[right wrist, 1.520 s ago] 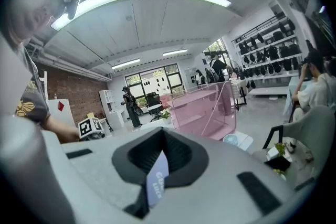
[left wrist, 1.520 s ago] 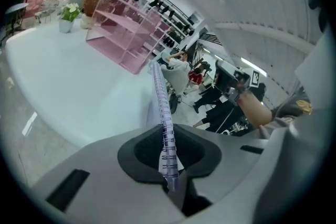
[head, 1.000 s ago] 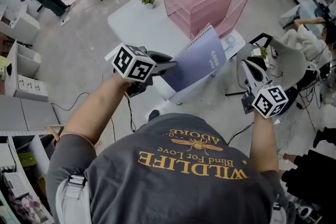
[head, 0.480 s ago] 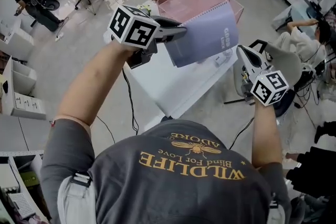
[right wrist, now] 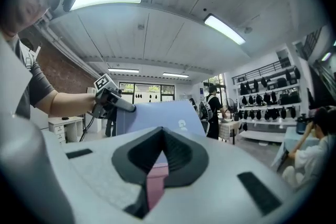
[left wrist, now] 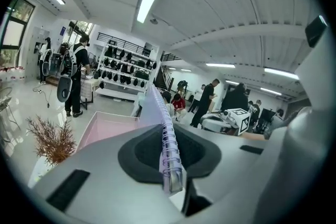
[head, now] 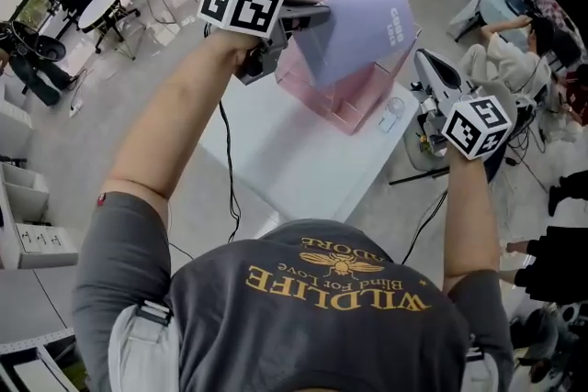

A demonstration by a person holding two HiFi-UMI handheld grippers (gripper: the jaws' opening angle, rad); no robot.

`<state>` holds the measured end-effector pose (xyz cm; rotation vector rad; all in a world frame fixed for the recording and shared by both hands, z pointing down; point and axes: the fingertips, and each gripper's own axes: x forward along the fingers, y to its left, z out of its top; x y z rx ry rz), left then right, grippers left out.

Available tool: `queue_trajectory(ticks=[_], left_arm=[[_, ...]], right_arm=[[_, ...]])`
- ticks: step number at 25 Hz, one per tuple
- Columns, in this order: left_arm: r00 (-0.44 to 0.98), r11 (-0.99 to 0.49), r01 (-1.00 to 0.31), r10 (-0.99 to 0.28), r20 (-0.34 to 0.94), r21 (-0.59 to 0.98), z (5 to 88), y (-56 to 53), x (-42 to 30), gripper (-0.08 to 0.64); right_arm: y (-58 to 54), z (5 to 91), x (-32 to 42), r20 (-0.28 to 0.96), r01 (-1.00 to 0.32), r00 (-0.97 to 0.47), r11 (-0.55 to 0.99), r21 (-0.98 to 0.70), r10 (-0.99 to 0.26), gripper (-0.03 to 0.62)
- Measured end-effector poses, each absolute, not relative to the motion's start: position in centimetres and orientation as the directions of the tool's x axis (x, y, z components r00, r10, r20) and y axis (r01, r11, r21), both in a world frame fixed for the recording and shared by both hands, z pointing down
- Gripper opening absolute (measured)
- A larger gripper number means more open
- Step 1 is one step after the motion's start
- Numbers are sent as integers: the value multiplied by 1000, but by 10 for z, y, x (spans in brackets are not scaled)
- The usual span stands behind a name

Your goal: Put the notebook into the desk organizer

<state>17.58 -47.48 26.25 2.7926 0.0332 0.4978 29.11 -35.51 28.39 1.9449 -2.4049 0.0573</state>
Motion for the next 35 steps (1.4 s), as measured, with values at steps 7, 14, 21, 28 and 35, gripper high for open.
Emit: queue_trajectory(ticks=[7,14,21,28,35], left_arm=[[964,-907,-21,93,249,421,270,-544,218,52],[974,-747,-103,57,218,656,338,-606,228,52],[958,-678,-227,-27,285,699,384,-657,209,54],[868,-769,-371,-88,489,520,420,-676,190,60],[967,-802,-77,85,240,593,325,-618,232,52]], right_arm=[[-373,285,304,92,-994,-111,113,13,-990,0],[-376,296,310,131,-998,-52,54,14,-990,0],[-384,300,309,157,-999,-32,35,16,-987,0],[-392,304,301,176,-999,-32,38,32,-984,0],[-391,304,306,173,-999,-19,26,36,-985,0]])
